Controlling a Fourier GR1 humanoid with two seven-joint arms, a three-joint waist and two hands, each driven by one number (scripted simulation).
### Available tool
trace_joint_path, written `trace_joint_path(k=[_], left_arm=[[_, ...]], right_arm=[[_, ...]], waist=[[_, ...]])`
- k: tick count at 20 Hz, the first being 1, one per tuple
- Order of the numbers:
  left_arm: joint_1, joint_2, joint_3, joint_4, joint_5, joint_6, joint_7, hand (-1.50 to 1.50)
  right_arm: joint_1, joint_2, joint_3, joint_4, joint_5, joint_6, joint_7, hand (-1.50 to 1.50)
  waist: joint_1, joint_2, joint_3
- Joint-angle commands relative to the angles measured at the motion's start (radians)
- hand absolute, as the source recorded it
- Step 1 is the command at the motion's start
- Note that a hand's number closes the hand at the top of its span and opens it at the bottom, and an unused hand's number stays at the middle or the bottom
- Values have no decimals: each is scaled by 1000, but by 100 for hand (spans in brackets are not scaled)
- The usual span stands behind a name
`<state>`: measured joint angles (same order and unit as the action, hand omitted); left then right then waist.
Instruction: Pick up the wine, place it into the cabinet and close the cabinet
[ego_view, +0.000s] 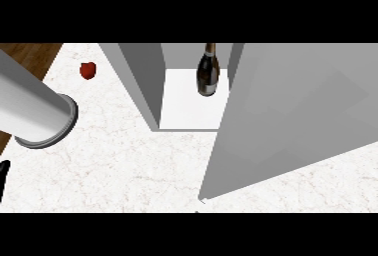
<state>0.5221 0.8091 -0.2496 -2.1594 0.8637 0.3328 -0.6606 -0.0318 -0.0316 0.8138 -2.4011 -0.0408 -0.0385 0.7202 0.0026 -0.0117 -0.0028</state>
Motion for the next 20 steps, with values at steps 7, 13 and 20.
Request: trace_joint_path(k=[7, 13, 20], left_arm=[[-6, 21, 134, 35, 113, -140, 60, -150], [-32, -16, 86, 37, 80, -133, 80, -150], [-82, -39, 76, 37, 70, -102, 116, -150]], right_arm=[[-259, 27, 174, 44, 174, -239, 9, 150], [-449, 24, 137, 131, 126, -346, 49, 150], [-660, 24, 20, 296, -27, -445, -5, 150]], waist=[[12, 5, -1], [20, 8, -1], [38, 14, 0]])
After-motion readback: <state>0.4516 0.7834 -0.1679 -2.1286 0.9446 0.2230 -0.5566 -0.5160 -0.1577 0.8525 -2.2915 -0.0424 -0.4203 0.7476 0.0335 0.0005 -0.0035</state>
